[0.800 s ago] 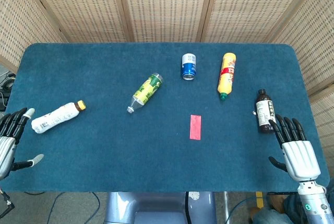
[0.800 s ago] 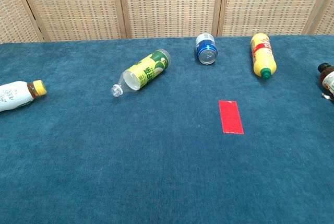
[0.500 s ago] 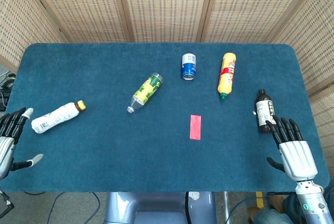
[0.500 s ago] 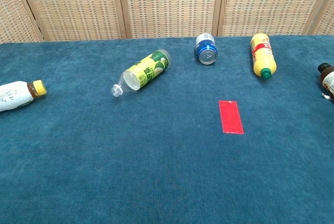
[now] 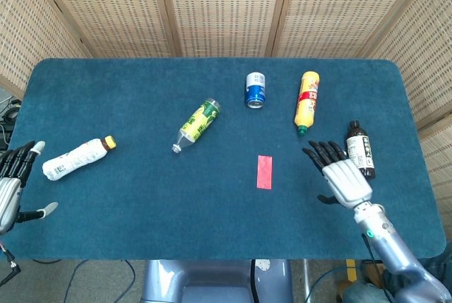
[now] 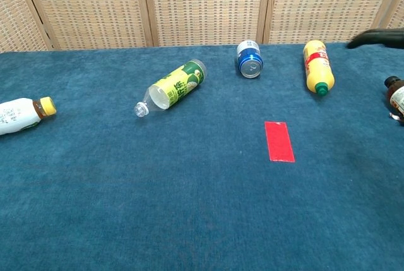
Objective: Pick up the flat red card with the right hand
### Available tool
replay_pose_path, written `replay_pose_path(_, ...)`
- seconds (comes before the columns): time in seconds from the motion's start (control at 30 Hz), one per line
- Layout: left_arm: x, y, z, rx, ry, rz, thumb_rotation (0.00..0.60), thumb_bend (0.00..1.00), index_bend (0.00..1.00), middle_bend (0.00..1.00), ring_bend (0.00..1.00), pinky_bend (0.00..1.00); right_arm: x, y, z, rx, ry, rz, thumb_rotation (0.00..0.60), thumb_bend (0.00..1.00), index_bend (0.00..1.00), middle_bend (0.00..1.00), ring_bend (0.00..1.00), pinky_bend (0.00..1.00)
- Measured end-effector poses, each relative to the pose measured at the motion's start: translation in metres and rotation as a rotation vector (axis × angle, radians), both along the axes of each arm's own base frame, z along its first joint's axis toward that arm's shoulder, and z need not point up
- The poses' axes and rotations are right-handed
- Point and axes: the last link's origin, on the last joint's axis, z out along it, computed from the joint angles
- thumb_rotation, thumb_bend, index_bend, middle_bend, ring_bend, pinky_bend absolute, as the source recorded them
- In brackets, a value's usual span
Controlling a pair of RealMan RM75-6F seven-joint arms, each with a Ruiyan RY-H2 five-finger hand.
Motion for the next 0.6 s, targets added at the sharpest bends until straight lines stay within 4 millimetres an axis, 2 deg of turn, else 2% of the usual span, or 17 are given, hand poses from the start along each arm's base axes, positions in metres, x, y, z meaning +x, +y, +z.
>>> replay_pose_path(0.1,-0.001,0.002,-0.001,-0.001,0.006,0.008,0.600,0.00,0.00,0.00,0.00,0.00,0.021,-0.023,-0.021,0.063,-0.026,0.010,0.600,0.00,0.03,0.00,0.00,0.00)
replay_pose_path(0.23,-0.002,0.003,-0.002,-0.004,0.013,0.018,0.600,0.00,0.00,0.00,0.00,0.00,0.039,-0.038,-0.048,0.140,-0.046,-0.015,0.600,0.00,0.07,0.00,0.00,0.00)
replay_pose_path(0.43,-0.004,0.006,-0.005,-0.006,0.023,0.030,0.600,0.00,0.00,0.00,0.00,0.00,0.053,-0.047,-0.095,0.210,-0.035,-0.055,0.600,0.00,0.11,0.00,0.00,0.00)
replay_pose_path(0.6,-0.003,0.006,-0.007,-0.013,0.028,0.032,0.600,0.00,0.00,0.00,0.00,0.00,0.061,-0.048,-0.117,0.214,0.022,-0.026,0.600,0.00,0.10,0.00,0.00,0.00)
